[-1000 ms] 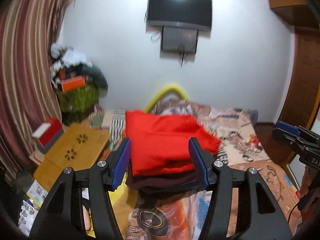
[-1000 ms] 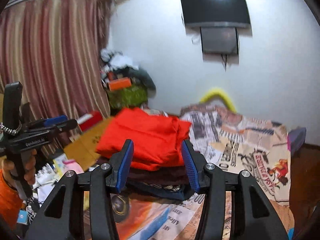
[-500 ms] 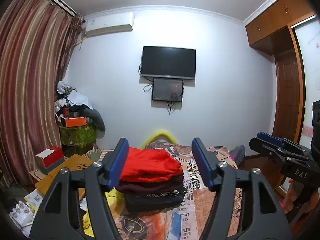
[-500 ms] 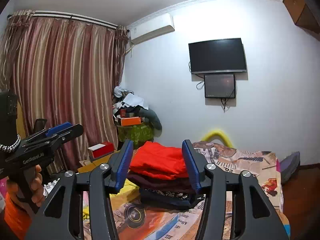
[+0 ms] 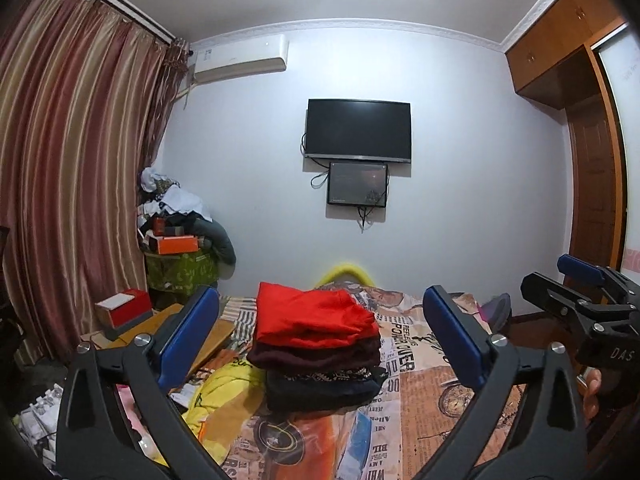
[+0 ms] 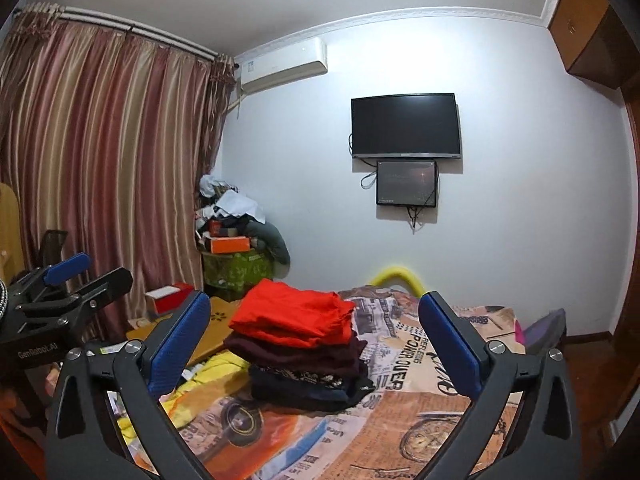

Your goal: Fold large clothes

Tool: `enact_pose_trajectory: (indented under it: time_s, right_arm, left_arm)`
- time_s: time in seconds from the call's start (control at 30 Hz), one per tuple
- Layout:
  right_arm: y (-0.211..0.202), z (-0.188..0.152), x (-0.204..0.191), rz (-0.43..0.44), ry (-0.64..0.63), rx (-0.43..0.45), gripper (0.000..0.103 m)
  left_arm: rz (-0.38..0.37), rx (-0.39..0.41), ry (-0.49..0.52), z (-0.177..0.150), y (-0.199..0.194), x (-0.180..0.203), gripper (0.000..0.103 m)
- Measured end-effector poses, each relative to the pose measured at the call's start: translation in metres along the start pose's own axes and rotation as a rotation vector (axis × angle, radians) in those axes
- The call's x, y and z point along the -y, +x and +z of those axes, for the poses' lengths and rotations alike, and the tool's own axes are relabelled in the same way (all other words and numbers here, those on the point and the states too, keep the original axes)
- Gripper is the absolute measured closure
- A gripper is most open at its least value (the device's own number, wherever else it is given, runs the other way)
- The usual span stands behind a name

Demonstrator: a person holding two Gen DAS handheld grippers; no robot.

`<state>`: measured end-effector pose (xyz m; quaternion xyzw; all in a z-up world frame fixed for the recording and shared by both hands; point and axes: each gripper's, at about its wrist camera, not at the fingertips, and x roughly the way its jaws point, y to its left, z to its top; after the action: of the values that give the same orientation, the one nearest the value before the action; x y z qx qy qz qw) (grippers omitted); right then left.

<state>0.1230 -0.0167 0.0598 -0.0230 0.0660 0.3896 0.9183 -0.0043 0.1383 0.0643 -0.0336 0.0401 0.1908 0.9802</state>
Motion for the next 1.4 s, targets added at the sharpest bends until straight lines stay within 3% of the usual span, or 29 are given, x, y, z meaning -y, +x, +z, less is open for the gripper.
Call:
enact_pose_trajectory:
  time_s: [0.33,1.4]
  right_arm:
    - [-0.007,-0.014,0.004,-0.001,0.014,-0.018,0.000]
    - [-0.013,-0.012,0.008,0.011,0.056,-0.050,0.000]
  left_arm:
    - [0.001,-0.006,0.004,-0.006,0.002,-0.002,0.000]
    - [-0.003,-0.038,0.012,-0.016,0.011,0.004,0.000]
